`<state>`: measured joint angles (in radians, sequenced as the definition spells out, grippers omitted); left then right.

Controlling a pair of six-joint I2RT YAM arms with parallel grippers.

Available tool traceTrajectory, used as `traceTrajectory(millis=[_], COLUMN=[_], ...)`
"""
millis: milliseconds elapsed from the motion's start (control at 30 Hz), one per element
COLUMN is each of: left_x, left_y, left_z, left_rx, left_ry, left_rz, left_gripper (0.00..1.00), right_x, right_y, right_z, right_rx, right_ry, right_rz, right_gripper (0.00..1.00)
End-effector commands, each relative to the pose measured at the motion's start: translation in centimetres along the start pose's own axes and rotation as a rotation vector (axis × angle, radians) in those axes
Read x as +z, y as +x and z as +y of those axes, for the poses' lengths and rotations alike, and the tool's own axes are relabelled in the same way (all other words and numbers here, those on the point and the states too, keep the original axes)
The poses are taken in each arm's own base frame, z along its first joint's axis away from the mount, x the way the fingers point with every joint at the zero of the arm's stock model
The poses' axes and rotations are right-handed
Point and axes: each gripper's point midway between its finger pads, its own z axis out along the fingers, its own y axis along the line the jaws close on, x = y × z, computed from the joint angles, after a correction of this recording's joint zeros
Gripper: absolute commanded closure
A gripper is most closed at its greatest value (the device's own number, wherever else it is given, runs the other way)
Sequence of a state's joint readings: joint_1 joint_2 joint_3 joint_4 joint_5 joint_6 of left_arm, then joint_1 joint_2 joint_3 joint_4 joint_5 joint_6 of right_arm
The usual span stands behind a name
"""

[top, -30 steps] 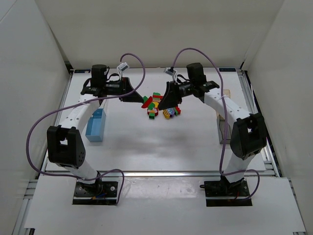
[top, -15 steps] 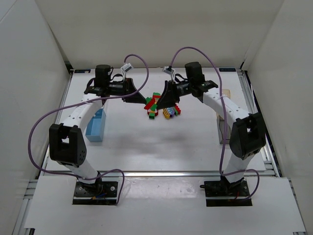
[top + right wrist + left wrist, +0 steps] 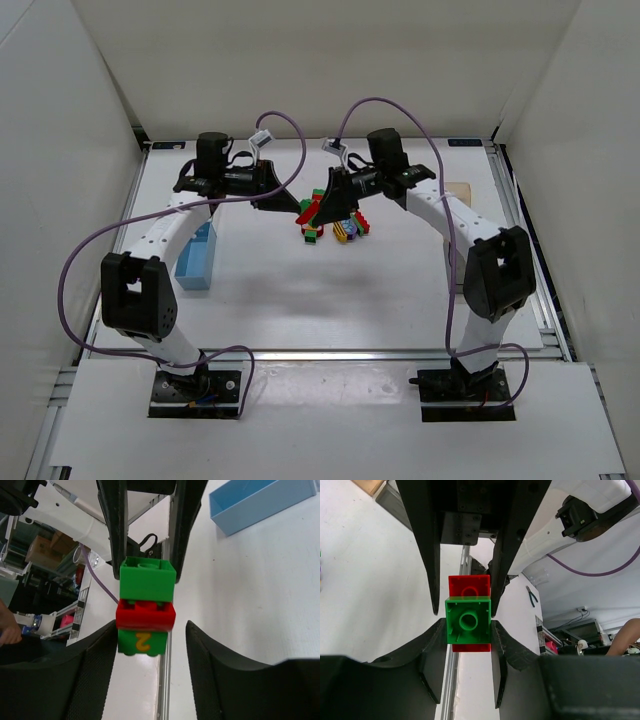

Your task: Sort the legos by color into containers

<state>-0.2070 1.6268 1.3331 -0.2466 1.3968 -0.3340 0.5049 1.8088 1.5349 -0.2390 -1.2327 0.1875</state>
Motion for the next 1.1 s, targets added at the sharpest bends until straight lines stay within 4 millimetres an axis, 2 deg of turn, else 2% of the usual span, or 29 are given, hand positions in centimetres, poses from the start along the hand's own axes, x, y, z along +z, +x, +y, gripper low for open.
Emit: traceTrajectory(millis=[0,33,67,167,200,267,300,333,433,567,667,700,733,800,833,900,933,1067], left_x=[0.2,0.2,0.2,0.2,0.2,0.1,0.0,-0.1,-1.0,-3.2,-4.4,-5.4,-6.3,-8.6,-10.6,-12.9,-14.6,-17.6], left_y=[-0.4,-0.4,-0.3,-0.2,-0.1,-0.3,-0.5,-0.6,-1.5,-4.3,-5.7,-5.7,-6.1,-5.1,-5.1,-3.5,-3.1,-0.8], left_z=[-1.4,-1.5,-1.4,-1.2,-1.2,-1.1,-0.8,-0.6,0.5,1.5,2.5,3.0,4.2,5.7,7.5,8.4,9.4,10.9], left_rx=[0.057,0.06,0.06,0.057,0.063,0.072,0.072,0.079,0.069,0.124,0.152,0.114,0.148,0.073,0.116,0.08,0.082,0.027], left_ry=[0.034,0.034,0.031,0.03,0.03,0.021,0.0,-0.013,-0.082,-0.195,-0.271,-0.321,-0.405,-0.567,-0.743,-0.921,-1.038,-1.234], left_rz=[0.009,0.009,0.008,0.01,0.01,0.004,-0.004,-0.012,-0.059,-0.188,-0.233,-0.241,-0.257,-0.253,-0.256,-0.226,-0.219,-0.176], left_gripper=[0.87,0.87,0.86,0.87,0.87,0.87,0.87,0.88,0.88,0.88,0.88,0.89,0.89,0.9,0.9,0.9,0.9,0.9], right_x=[0.3,0.3,0.3,0.5,0.4,0.3,0.2,0.0,-0.7,-2.6,-4.2,-5.0,-5.5,-6.5,-7.3,-8.8,-9.3,-11.4], right_y=[-1.5,-1.6,-1.6,-1.4,-1.3,-0.9,-0.7,-0.5,0.9,3.9,5.3,5.3,5.6,5.8,5.9,5.7,5.7,5.7], right_z=[1.0,1.2,1.1,1.2,1.3,1.5,1.6,1.8,1.9,2.2,1.8,1.6,1.2,0.8,0.3,-0.3,-0.7,-1.8], right_rx=[-0.063,-0.066,-0.066,-0.064,-0.062,-0.065,-0.069,-0.104,-0.086,-0.093,-0.091,-0.092,-0.086,-0.103,-0.099,-0.106,-0.101,-0.091], right_ry=[-0.019,-0.022,-0.024,-0.03,-0.033,-0.027,-0.02,-0.014,0.005,0.052,0.11,0.133,0.159,0.199,0.238,0.287,0.311,0.385], right_rz=[-0.009,-0.01,-0.009,-0.004,-0.002,0.006,0.01,0.012,0.025,0.044,0.044,0.036,0.037,0.028,0.024,0.005,0.001,-0.029], right_gripper=[0.41,0.44,0.53,0.71,0.81,0.9,0.98,1.0,1.0,1.0,1.0,1.0,1.0,1.0,1.0,1.0,1.0,1.0])
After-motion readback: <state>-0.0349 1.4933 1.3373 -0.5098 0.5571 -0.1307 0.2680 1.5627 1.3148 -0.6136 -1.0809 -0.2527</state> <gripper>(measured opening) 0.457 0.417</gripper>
